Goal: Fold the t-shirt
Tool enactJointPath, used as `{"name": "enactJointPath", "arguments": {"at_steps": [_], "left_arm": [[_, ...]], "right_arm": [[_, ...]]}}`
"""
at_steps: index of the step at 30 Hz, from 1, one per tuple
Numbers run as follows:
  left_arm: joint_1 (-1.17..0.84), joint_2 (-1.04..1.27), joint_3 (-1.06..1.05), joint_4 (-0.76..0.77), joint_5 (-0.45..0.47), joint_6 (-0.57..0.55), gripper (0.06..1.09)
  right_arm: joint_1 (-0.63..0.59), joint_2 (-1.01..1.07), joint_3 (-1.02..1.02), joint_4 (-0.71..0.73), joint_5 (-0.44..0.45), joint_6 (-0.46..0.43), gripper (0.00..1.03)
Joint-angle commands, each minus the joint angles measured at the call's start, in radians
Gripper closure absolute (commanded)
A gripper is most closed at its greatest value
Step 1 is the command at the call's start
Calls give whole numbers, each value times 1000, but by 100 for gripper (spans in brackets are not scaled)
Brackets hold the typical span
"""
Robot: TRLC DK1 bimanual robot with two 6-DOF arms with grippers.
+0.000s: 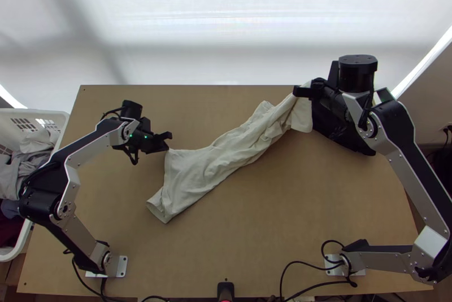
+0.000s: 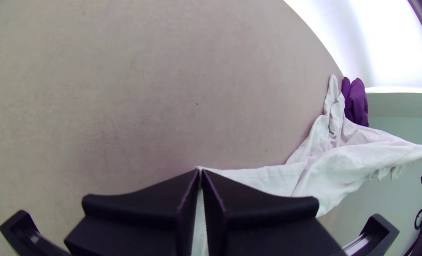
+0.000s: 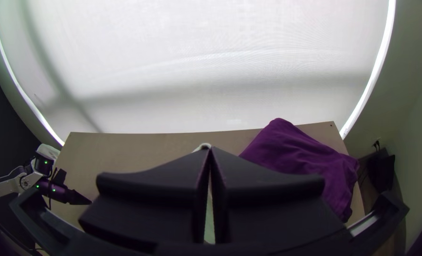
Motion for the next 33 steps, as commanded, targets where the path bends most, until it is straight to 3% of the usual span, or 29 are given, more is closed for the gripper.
{"name": "enactJointPath", "arguments": {"at_steps": [1, 9, 19, 24, 33], "left_arm": [[16, -10, 37, 8, -6, -16, 105], [79, -93, 127, -31, -11, -33, 105], [102, -278, 437, -111, -127, -62, 105], [125, -274, 664, -183, -149, -62, 105], [216, -268, 889, -220, -152, -51, 105]], "right_arm": [[10, -14, -8, 19, -1, 18, 100], [4, -28, -6, 20, 1, 17, 100], [-37, 4, 43, 109, 16, -48, 100], [-102, 107, 195, 120, 39, -69, 100], [-195, 257, 479, 108, 41, -78, 100]]}}
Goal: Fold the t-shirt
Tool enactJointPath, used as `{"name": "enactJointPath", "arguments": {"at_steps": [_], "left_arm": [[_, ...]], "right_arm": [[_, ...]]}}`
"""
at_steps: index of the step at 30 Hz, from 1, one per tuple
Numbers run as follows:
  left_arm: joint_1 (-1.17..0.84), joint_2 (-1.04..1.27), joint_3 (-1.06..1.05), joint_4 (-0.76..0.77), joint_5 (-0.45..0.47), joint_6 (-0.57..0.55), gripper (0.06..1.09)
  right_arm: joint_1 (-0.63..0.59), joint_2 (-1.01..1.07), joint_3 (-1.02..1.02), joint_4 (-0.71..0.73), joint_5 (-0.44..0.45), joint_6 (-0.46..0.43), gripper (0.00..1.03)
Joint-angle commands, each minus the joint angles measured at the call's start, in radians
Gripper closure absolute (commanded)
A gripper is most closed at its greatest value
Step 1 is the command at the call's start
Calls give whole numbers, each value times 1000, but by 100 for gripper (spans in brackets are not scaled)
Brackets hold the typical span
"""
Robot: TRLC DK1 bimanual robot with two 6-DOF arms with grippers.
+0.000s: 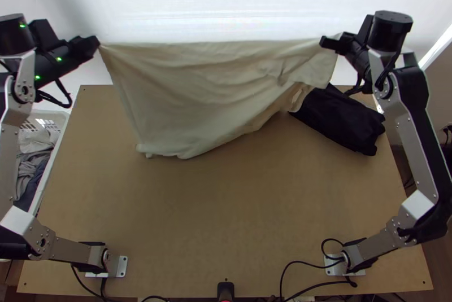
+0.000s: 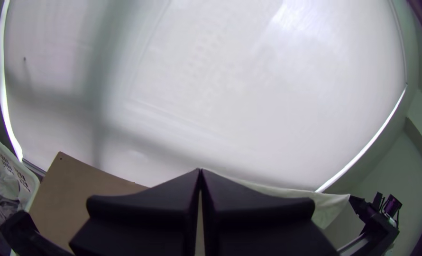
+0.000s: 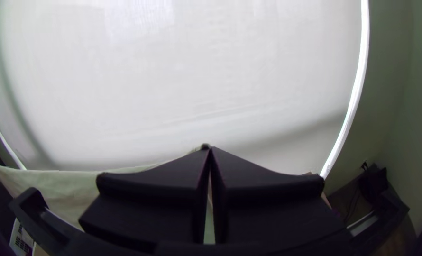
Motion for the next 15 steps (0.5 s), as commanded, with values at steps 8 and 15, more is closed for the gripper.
{"name": "enactJointPath", "arguments": {"at_steps": [8, 15], "left_arm": [[61, -52, 187, 41, -13, -44, 105], [58, -168, 165, 41, -12, -101, 105]], "right_arm": [[2, 25, 262, 145, 12, -47, 100], [82, -171, 202, 211, -6, -61, 100]]}}
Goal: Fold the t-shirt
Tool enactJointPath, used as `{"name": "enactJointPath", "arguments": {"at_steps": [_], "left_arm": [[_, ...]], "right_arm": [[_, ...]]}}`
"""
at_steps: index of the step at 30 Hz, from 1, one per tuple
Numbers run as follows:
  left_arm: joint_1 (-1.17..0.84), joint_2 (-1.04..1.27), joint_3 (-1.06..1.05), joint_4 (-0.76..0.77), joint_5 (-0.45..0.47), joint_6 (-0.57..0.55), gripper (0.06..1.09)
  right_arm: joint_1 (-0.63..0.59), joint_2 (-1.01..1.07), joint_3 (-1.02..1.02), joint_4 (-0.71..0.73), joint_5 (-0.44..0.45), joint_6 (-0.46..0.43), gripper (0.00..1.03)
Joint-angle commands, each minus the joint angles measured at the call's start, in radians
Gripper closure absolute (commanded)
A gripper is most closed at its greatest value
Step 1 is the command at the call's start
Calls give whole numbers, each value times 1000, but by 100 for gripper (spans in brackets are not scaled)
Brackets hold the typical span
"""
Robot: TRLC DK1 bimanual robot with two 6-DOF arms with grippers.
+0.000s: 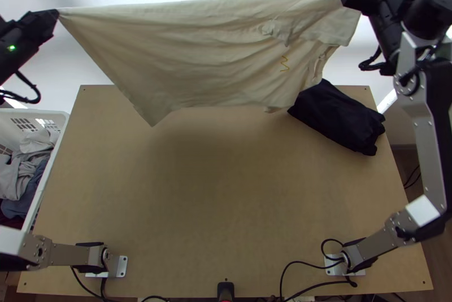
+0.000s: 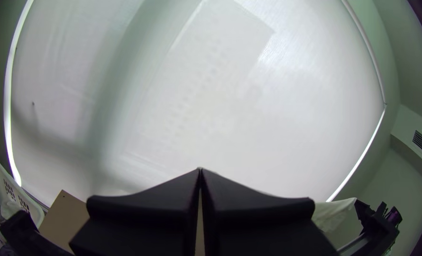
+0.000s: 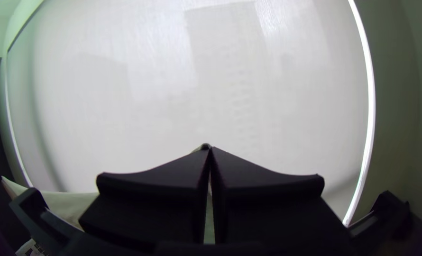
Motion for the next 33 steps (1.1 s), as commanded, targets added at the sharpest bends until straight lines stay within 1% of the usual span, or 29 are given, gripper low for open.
{"name": "enactJointPath", "arguments": {"at_steps": [1, 4, 8, 11, 18, 21, 24, 27, 29, 33], "left_arm": [[5, -104, 4, 17, -7, -59, 105], [16, -182, -29, 17, -10, -79, 105], [36, -283, -48, 19, -13, -80, 105], [69, -345, -48, 37, -20, -99, 105], [117, -495, -81, 4, -17, -97, 105], [118, -527, -85, -32, -15, -99, 105], [122, -542, -100, -59, -10, -99, 105], [125, -570, -164, -61, -9, -97, 105], [125, -591, -230, -59, -6, -97, 105], [123, -653, -420, -53, 13, -89, 105]], "right_arm": [[43, -184, -49, 37, -9, -13, 100], [92, -324, -123, 37, -18, -28, 100], [164, -474, -149, 35, -22, -100, 100], [170, -557, -140, 19, -25, -123, 100], [170, -709, -129, -179, -25, -120, 100], [170, -716, -69, -281, -27, -90, 100], [184, -716, -54, -343, -33, -56, 100], [193, -718, -80, -409, -33, 22, 100], [196, -733, -152, -422, -33, 62, 100], [234, -810, -407, -409, -35, 124, 100]]}}
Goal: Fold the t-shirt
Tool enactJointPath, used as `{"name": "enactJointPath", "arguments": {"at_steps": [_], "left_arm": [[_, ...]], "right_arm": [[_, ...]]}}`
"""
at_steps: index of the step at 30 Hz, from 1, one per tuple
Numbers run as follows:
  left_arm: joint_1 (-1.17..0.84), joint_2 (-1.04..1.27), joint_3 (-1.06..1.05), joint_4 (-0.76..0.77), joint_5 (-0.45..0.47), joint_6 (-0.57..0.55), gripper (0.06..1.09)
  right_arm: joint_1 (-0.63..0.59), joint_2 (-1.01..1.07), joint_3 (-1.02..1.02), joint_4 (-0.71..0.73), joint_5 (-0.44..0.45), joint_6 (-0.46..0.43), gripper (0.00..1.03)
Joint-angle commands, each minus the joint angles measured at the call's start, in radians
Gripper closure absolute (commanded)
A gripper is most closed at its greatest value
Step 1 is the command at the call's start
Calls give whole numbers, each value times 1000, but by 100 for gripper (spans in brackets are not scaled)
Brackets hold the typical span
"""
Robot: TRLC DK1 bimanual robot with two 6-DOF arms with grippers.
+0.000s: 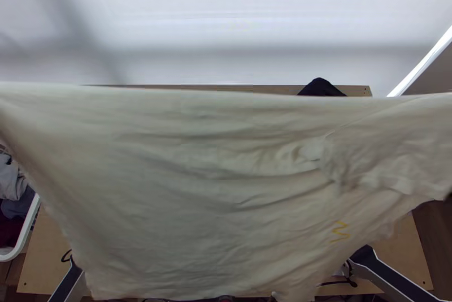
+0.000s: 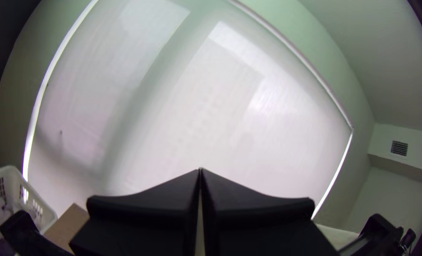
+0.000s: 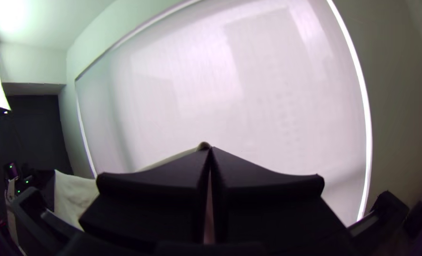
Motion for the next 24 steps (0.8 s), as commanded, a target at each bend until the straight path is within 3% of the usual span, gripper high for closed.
{"name": "enactJointPath", "arguments": {"at_steps": [1, 6, 13, 24], "left_arm": [[6, -60, -175, 5, 13, 0, 105], [0, -179, -551, 76, 19, 67, 105], [-46, -204, -925, 205, 24, 128, 105], [-83, 89, -1071, 508, -4, 151, 105]], "right_arm": [[20, -65, -227, 9, -16, 94, 100], [48, -136, -573, 89, -103, 155, 100], [40, -110, -896, 289, -182, 161, 100], [-162, 259, -997, 605, -275, 209, 100]]}}
